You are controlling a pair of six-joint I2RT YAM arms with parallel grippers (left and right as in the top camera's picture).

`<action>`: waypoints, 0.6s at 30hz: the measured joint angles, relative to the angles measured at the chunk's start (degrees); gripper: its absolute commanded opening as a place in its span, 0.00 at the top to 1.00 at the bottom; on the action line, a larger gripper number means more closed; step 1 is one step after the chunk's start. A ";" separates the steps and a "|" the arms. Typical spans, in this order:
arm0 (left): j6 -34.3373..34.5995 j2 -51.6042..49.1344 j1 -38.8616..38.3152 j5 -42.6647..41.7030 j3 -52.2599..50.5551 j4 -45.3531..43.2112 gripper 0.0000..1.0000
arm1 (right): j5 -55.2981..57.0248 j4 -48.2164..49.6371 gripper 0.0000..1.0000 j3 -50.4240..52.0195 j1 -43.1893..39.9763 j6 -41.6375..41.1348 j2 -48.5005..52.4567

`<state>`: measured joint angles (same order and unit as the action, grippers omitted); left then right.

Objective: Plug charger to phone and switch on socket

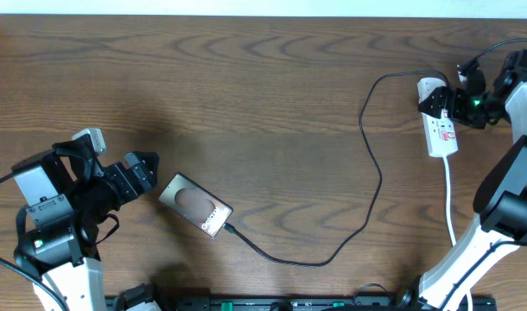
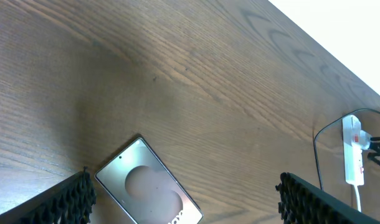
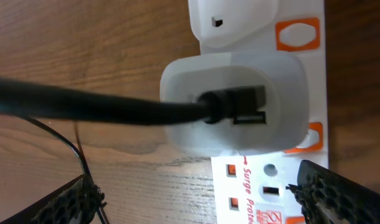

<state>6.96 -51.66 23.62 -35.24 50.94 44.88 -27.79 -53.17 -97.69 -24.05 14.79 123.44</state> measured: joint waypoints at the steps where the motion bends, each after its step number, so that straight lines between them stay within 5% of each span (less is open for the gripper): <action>1: 0.00 0.00 0.00 0.00 0.00 0.00 0.08 | 0.00 0.15 0.01 0.00 0.09 0.00 0.02; 18: 0.00 0.00 0.00 0.00 0.00 0.00 0.08 | 0.24 2.05 0.01 0.00 0.44 -0.02 1.25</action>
<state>6.96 -51.66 23.62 -35.24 50.94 44.88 -27.55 -51.11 -97.69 -23.62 14.76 124.68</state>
